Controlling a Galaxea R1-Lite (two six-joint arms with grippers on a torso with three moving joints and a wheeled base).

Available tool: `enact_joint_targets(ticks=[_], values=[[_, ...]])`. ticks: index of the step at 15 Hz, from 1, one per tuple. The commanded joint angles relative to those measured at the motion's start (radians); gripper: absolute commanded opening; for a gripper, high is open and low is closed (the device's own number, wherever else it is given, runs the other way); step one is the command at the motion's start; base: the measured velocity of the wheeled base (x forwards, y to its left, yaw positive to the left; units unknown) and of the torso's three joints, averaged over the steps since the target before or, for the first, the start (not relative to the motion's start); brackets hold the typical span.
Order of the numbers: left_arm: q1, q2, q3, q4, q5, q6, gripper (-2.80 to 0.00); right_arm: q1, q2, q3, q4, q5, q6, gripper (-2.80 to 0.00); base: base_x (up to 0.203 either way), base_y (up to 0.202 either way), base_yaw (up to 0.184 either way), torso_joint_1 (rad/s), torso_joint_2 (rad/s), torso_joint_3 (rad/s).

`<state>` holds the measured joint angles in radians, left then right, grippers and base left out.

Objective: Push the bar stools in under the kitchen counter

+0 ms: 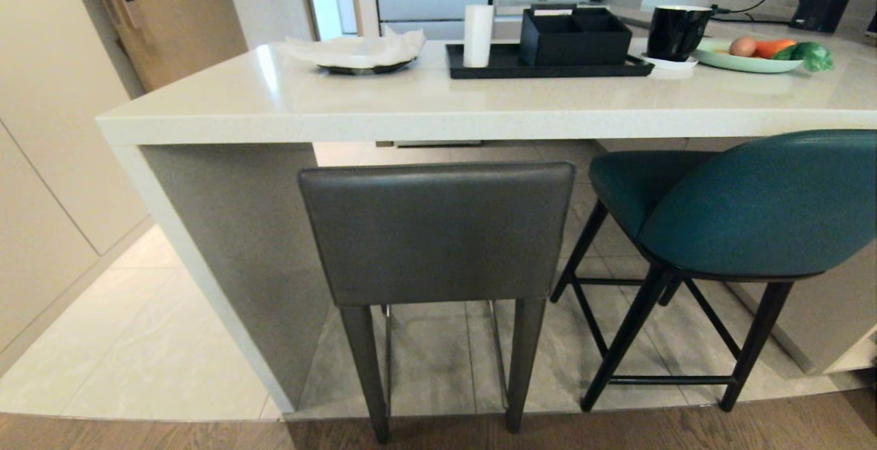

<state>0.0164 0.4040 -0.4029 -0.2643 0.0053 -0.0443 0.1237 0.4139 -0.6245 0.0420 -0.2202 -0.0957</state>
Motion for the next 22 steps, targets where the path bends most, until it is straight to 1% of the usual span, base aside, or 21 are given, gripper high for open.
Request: enact_joint_targets(ticks=[1,2,3,5,6,7,9,10,11,12,13,14,15,16,17,18,19,21,22], values=[[0.010,-0.198,-0.079,0.252,-0.010,-0.006,-2.80,-0.028,-0.127,0.010,0.041,-0.002,-0.013,-2.80,0.000,0.000,0.000,0.000,0.00,0.000],[0.002,-0.241,-0.075,0.274,-0.022,0.009,-2.80,-0.056,-0.153,0.018,0.065,-0.010,-0.019,-2.80,0.000,0.000,0.000,0.000,0.00,0.000],[-0.008,-0.292,-0.046,0.293,-0.047,0.046,-2.80,-0.078,-0.194,0.023,0.082,0.002,-0.024,-2.80,0.000,0.000,0.000,0.000,0.00,0.000],[-0.014,-0.390,0.030,0.344,-0.164,0.084,-2.80,-0.103,-0.291,0.030,0.191,0.109,-0.068,-2.80,0.000,0.000,0.000,0.000,0.00,0.000],[-0.015,-0.404,0.078,0.373,-0.190,0.088,-2.80,-0.111,-0.353,0.045,0.264,0.149,-0.090,-2.80,0.000,0.000,0.000,0.000,0.00,0.000],[-0.016,-0.403,0.113,0.386,-0.197,0.080,-2.80,-0.116,-0.404,0.079,0.316,0.171,-0.101,-2.80,0.000,0.000,0.000,0.000,0.00,0.000],[-0.016,-0.403,0.202,0.377,-0.191,0.088,-2.80,-0.121,-0.419,0.197,0.330,0.200,-0.069,-2.80,0.000,0.000,0.000,0.000,0.00,0.000],[-0.016,-0.404,0.273,0.341,-0.185,0.109,-2.80,-0.122,-0.417,0.282,0.293,0.211,-0.059,-2.80,0.000,0.000,0.000,0.000,0.00,0.000],[-0.016,-0.404,0.349,0.268,-0.176,0.134,-2.80,-0.123,-0.416,0.373,0.225,0.217,-0.054,-2.80,0.000,0.000,0.000,0.000,0.00,0.000],[-0.016,-0.403,0.405,0.133,-0.153,0.150,-2.80,-0.123,-0.415,0.487,0.119,0.220,-0.058,-2.80,0.000,0.000,0.000,0.000,0.00,0.000],[-0.017,-0.403,0.428,0.055,-0.125,0.145,-2.80,-0.123,-0.415,0.578,0.009,0.224,-0.064,-2.80,0.000,0.000,0.000,0.000,0.00,0.000],[-0.017,-0.403,0.437,0.057,-0.100,0.111,-2.80,-0.123,-0.415,0.626,-0.029,0.230,-0.067,-2.80,0.000,0.000,0.000,0.000,0.00,0.000],[-0.017,-0.402,0.442,0.094,-0.069,0.074,-2.80,-0.124,-0.414,0.635,-0.045,0.248,-0.072,-2.80,0.000,0.000,0.000,0.000,0.00,0.000],[-0.016,-0.402,0.443,0.099,-0.052,0.061,-2.80,-0.124,-0.414,0.621,-0.030,0.266,-0.070,-2.80,0.000,0.000,0.000,0.000,0.00,0.000],[-0.016,-0.402,0.443,0.099,-0.050,0.049,-2.80,-0.124,-0.414,0.624,-0.032,0.266,-0.033,-2.80,0.000,0.000,0.000,0.000,0.00,0.000],[-0.016,-0.402,0.443,0.102,-0.048,0.026,-2.80,-0.124,-0.414,0.626,-0.034,0.259,-0.014,-2.80,0.000,0.000,0.000,0.000,0.00,0.000],[-0.015,-0.402,0.438,0.118,-0.050,0.040,-2.80,-0.124,-0.413,0.626,-0.036,0.250,-0.012,-2.80,0.000,0.000,0.000,0.000,0.00,0.000],[-0.018,-0.402,0.442,0.140,-0.045,0.145,-2.80,-0.124,-0.414,0.626,-0.036,0.255,-0.019,-2.80,0.000,0.000,0.000,0.000,0.00,0.000],[-0.018,-0.402,0.442,0.167,-0.055,0.146,-2.80,-0.124,-0.414,0.626,-0.036,0.256,-0.024,-2.80,0.000,0.000,0.000,0.000,0.00,0.000]])
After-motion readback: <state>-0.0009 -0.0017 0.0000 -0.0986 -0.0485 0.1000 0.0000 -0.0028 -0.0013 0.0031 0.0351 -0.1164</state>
